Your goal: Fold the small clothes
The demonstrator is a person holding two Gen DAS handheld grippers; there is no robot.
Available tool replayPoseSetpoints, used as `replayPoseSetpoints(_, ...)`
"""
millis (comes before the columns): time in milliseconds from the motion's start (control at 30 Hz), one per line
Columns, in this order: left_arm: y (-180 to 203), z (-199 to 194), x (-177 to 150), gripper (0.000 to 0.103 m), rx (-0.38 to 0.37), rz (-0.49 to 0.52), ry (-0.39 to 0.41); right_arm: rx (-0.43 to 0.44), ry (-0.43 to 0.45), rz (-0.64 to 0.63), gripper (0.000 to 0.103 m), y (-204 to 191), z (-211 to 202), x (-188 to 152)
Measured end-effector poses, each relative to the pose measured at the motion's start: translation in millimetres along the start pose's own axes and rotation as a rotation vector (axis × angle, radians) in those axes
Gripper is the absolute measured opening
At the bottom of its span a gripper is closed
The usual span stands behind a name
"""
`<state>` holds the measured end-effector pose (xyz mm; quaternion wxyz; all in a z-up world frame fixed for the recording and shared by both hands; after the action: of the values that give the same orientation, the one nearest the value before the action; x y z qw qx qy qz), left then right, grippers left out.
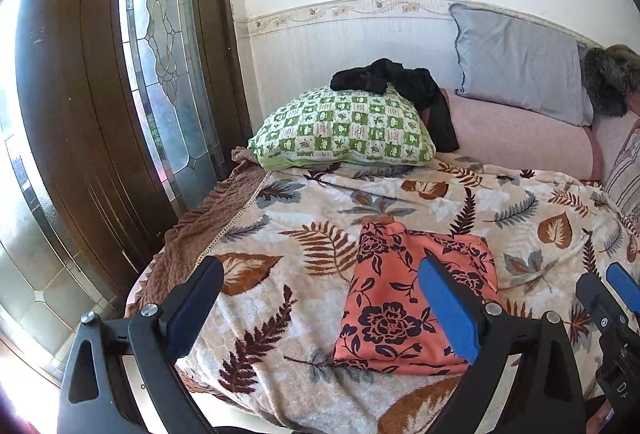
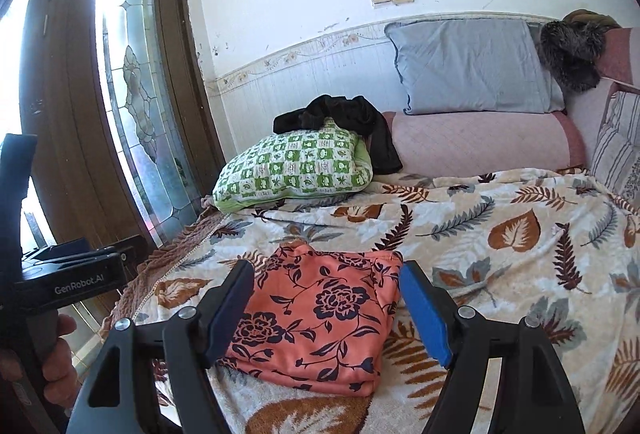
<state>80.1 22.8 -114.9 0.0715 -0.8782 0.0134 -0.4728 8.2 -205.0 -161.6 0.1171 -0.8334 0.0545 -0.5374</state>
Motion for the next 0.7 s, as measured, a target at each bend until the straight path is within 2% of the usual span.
replayPoseSetpoints(333, -19, -27, 28, 0.098, -0.027, -0.040, 0.051, -0.016, 0.012, 0.001, 0.079, -19, -12, 24)
replayPoseSetpoints(700, -24, -41, 34, 0.098, -0.024, -0.051, 0.074, -0.004, 0.022, 0.012, 0.079, -29, -21, 36)
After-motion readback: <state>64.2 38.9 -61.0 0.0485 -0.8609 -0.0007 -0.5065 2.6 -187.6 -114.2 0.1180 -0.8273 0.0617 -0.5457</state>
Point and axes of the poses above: each gripper's, at about its wrist camera, not at the fingertips, and z roughly the way its jaws point, y to its right, x to its top, the point moved 4 cm from there along z, roughly the way its jaws point, and after that the axes turned 4 degrees about x, right-handed, at the moved point
